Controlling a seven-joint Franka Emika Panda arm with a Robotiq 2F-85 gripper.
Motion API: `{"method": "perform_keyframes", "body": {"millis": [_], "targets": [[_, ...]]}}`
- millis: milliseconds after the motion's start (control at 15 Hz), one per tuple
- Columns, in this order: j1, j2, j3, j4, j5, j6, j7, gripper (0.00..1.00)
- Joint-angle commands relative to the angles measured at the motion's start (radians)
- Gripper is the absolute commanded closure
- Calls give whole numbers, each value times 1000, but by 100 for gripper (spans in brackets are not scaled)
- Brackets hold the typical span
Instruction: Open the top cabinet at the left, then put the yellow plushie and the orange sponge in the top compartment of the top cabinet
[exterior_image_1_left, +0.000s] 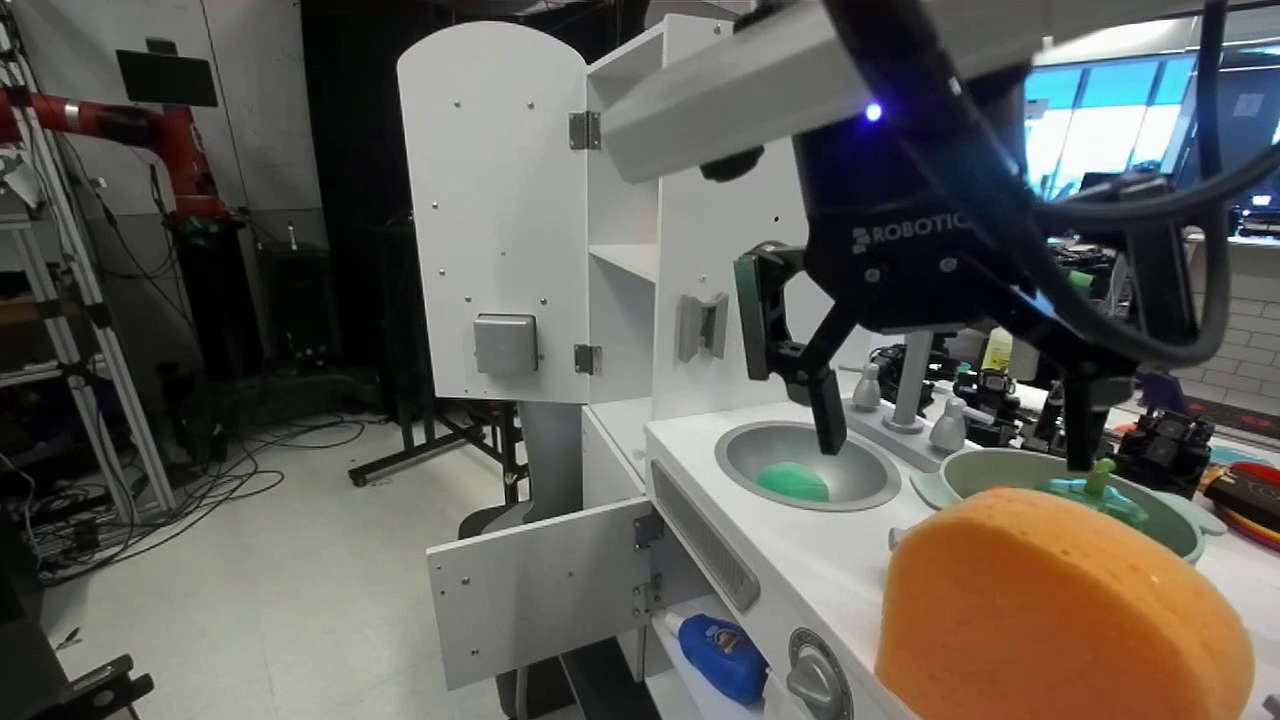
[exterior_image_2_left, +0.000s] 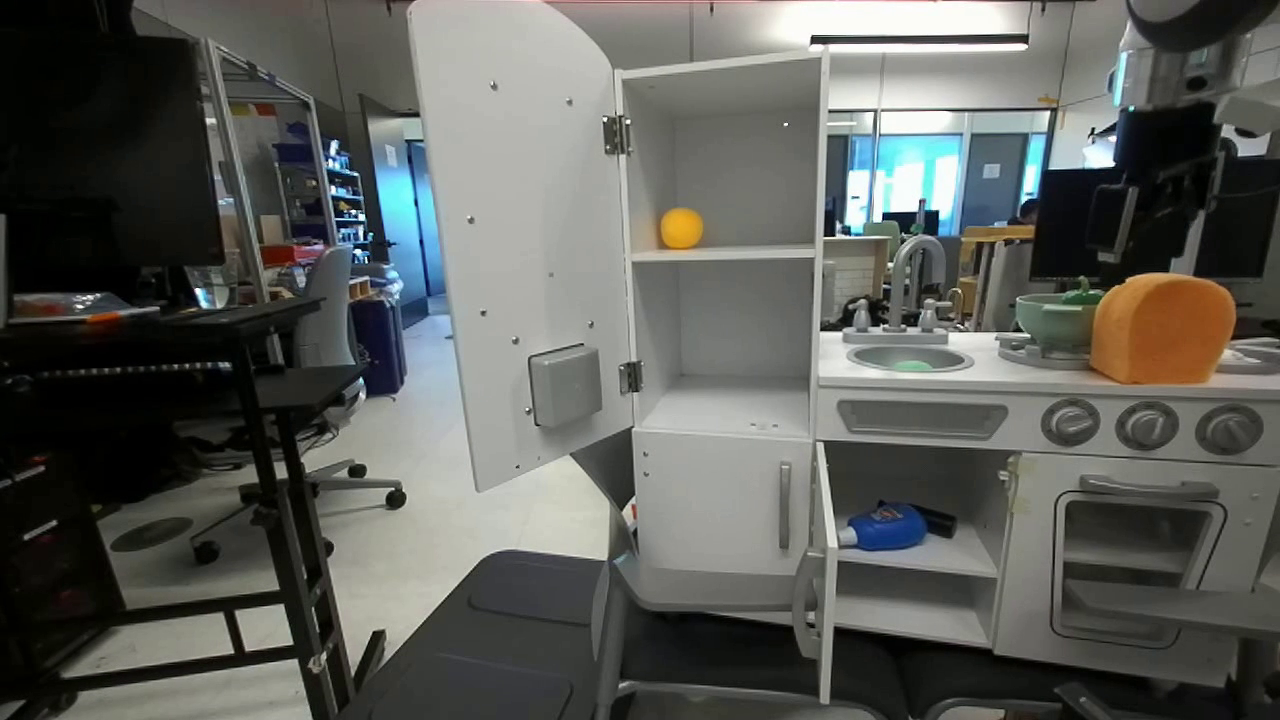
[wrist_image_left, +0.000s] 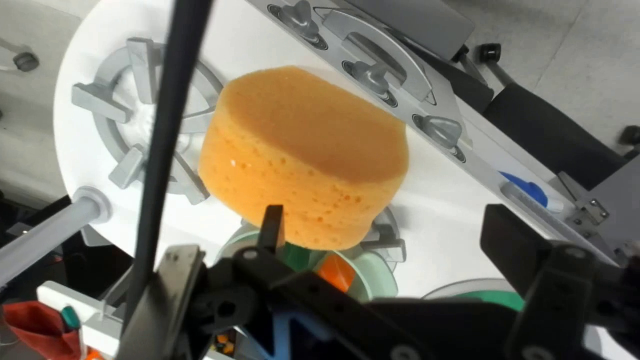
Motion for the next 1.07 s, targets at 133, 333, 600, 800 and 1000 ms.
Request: {"method": "perform_keyframes", "body": {"millis": [133, 333, 600, 800, 1000], "targets": [[-58, 156, 87, 193, 99, -109, -248, 0], [-73, 186, 110, 272, 96, -168, -324, 0], [-89, 156, 124, 274, 91, -207, -408, 0], [-90, 117, 122, 255, 88, -215, -466, 0], [-87, 95, 119, 275, 87, -269, -522, 0]]}}
